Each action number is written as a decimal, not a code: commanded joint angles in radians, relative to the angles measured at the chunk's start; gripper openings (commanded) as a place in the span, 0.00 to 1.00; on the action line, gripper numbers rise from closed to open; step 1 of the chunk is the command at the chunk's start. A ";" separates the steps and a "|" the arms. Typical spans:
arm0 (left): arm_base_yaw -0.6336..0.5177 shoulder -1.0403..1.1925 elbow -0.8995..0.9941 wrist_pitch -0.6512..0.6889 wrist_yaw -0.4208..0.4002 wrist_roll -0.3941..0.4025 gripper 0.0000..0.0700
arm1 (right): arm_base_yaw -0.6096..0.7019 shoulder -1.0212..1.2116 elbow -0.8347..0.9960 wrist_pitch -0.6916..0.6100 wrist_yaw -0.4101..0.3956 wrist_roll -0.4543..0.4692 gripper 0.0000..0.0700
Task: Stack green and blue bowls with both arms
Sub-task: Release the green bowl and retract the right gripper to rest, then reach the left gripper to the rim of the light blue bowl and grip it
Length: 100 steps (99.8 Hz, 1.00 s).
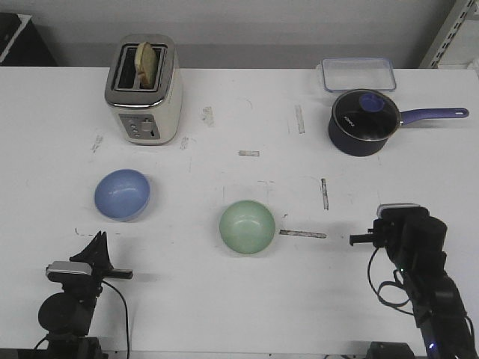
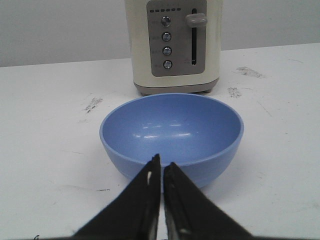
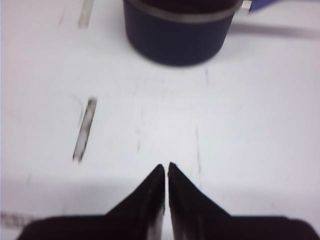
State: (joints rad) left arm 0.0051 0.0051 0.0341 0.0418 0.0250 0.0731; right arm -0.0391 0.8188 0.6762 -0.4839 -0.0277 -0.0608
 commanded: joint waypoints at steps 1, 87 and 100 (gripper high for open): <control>0.000 -0.002 -0.021 0.012 -0.002 0.012 0.00 | 0.005 -0.048 -0.039 0.020 0.002 0.039 0.00; 0.000 0.314 0.671 -0.241 -0.048 -0.100 0.01 | 0.008 -0.385 -0.159 0.079 0.002 0.045 0.00; 0.001 0.505 0.894 -0.388 -0.048 -0.069 0.27 | 0.008 -0.385 -0.159 0.079 0.002 0.045 0.00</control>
State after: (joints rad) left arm 0.0051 0.4255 0.8207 -0.2981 -0.0216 -0.0212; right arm -0.0330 0.4278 0.5117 -0.4114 -0.0257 -0.0109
